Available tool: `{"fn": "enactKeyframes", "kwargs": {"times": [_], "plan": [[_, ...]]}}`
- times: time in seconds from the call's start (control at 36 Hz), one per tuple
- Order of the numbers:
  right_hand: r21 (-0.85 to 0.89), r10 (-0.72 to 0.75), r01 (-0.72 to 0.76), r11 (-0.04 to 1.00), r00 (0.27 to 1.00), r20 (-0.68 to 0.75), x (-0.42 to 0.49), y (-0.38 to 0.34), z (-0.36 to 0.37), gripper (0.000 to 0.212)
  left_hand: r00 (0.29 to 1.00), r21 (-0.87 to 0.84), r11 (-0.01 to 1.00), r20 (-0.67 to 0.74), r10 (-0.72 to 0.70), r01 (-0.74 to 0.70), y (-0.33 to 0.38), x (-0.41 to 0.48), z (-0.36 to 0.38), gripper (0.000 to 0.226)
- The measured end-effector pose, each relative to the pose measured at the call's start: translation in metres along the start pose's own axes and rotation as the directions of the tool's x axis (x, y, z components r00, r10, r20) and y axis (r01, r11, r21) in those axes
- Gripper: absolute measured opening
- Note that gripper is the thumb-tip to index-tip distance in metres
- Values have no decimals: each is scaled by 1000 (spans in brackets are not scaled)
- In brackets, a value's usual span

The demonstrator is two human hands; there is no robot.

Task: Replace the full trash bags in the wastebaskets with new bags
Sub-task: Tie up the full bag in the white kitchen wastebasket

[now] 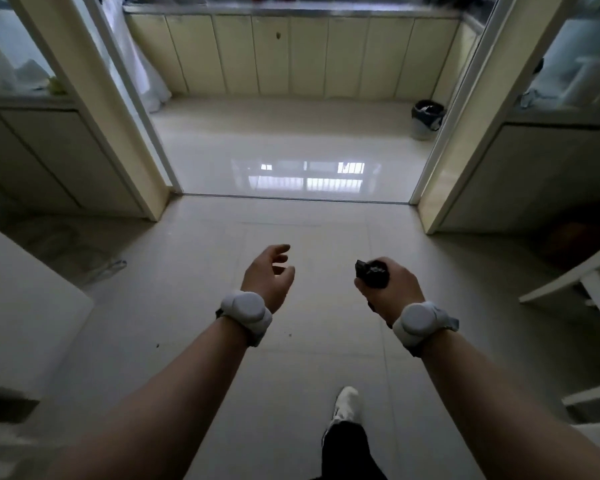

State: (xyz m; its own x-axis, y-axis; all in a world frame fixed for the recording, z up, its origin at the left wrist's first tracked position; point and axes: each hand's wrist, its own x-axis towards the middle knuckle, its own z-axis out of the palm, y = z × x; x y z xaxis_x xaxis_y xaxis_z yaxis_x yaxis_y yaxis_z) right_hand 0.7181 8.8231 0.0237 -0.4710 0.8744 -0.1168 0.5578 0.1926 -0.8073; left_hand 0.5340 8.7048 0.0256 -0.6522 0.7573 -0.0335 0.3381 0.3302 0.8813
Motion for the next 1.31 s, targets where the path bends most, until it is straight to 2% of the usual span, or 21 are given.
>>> {"fn": "enactKeyframes", "kwargs": {"times": [0.36,0.58,0.69,0.83,0.97,1.17,1.22,1.31], "plan": [[41,-49,48,998,998,29,221,-27,-32,26,998,44,999,-61,8,-5,47,192,39,39],[22,-80,78,997,992,100,337,-46,-8,24,992,25,997,-108,-69,72,36,302,37,40],[7,-61,61,998,992,109,397,-56,-1,26,994,4,997,-87,-70,71,33,364,39,39],[-34,-61,62,997,997,51,497,-80,6,23,997,-11,999,-77,-32,31,36,477,37,39],[-4,-29,29,1000,1000,2,586,-102,9,19,1000,-10,1000,-15,-2,1,46,584,39,39],[22,23,-23,999,1000,7,651,-105,12,16,998,-5,1000,60,10,-9,54,659,56,39],[40,78,-77,996,997,-14,718,-100,9,15,996,6,1000,93,-7,7,56,729,79,38],[6,77,-77,997,997,0,749,-99,7,18,995,21,1000,103,-19,17,58,759,86,38]]}}
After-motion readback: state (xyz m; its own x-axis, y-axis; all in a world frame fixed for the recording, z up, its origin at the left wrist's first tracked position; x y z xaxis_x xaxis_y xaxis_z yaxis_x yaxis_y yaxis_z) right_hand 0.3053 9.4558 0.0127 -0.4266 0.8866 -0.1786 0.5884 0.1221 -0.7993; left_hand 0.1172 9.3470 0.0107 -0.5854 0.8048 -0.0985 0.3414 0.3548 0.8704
